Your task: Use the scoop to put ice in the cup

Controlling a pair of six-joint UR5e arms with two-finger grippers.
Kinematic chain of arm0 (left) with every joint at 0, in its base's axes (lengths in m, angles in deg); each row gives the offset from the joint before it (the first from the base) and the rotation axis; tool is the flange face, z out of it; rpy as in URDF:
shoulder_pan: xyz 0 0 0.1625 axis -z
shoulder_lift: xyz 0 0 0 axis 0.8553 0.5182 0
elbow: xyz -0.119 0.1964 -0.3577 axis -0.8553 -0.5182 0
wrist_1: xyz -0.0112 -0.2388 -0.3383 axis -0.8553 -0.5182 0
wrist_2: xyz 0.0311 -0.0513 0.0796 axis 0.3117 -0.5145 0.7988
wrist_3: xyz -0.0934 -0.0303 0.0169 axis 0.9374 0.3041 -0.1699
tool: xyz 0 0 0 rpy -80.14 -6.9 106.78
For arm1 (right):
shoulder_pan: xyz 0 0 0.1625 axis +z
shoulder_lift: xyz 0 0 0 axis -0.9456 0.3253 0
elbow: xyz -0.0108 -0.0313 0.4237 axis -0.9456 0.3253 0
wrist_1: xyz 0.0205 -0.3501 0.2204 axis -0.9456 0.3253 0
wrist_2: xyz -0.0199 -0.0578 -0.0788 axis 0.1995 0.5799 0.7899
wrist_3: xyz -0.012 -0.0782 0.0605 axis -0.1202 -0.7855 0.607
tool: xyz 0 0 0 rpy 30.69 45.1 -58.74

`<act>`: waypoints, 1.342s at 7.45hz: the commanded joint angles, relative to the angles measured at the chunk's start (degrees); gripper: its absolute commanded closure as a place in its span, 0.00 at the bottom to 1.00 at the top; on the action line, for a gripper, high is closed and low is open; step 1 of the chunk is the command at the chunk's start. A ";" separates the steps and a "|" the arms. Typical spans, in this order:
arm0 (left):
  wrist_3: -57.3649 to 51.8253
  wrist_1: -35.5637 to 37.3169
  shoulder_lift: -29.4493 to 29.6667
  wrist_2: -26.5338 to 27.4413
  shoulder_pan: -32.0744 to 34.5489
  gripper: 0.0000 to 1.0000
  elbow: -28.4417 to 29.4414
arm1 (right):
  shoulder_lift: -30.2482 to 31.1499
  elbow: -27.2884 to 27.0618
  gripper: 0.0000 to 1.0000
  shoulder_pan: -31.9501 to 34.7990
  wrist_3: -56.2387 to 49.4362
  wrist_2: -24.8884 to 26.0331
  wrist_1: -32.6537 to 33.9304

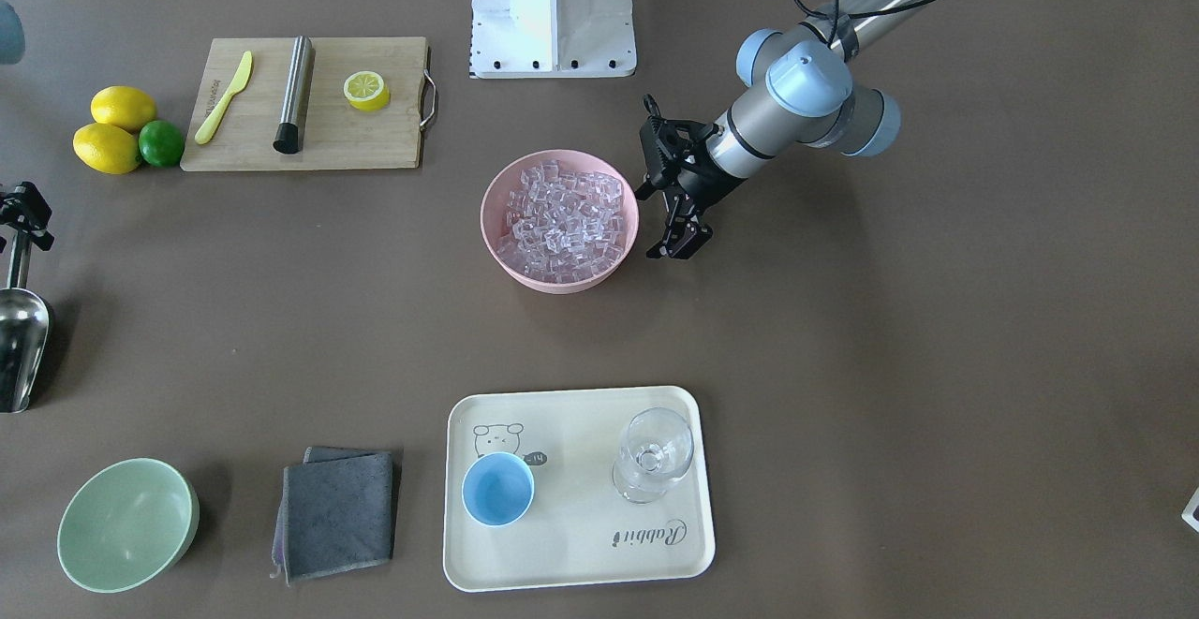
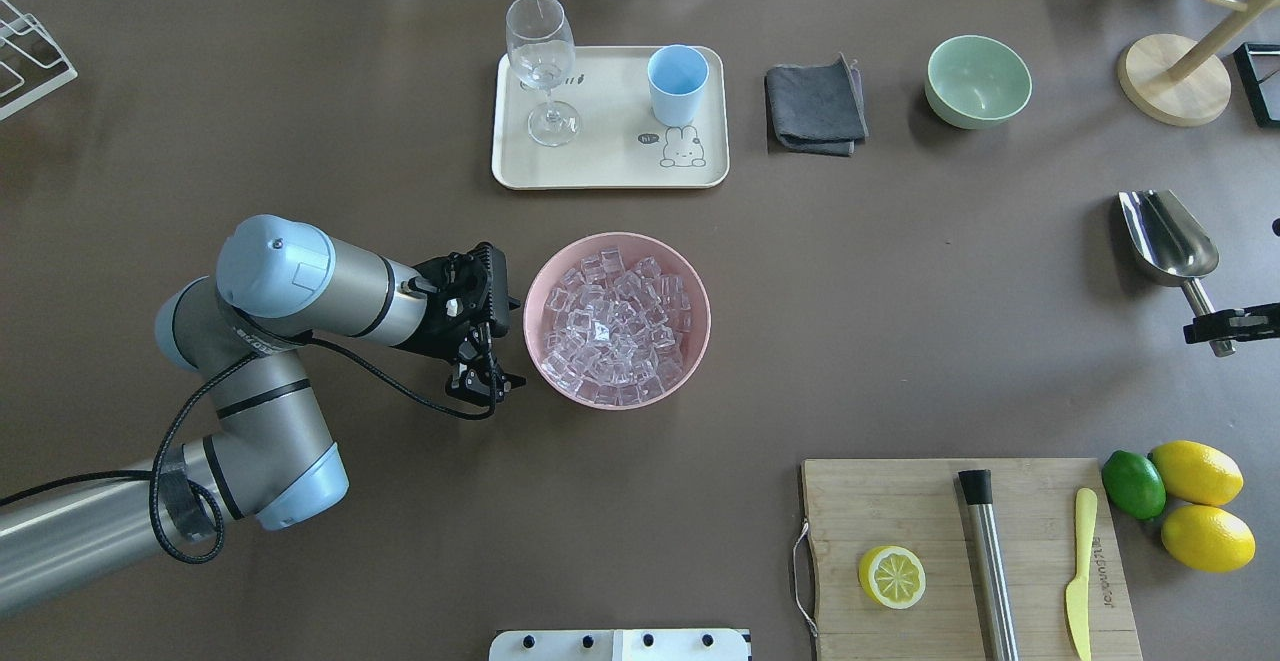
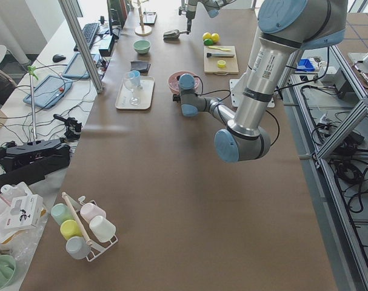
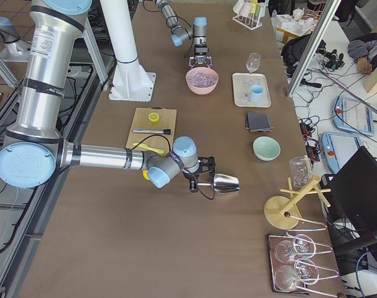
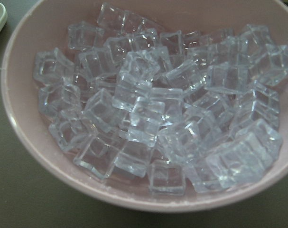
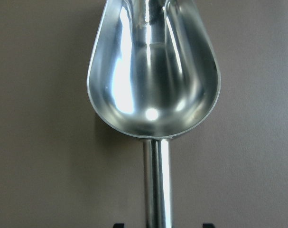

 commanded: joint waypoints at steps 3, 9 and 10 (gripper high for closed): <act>0.00 0.00 -0.03 0.00 -0.02 0.01 0.00 | 0.12 0.00 0.74 -0.56 0.02 -0.04 0.02; 0.00 0.00 -0.03 0.00 -0.02 0.01 0.00 | 1.52 -16.27 1.00 0.75 -13.30 -4.70 19.60; 0.00 0.00 -0.03 0.00 -0.02 0.01 0.00 | 1.61 -21.48 1.00 1.98 -20.13 -4.70 26.58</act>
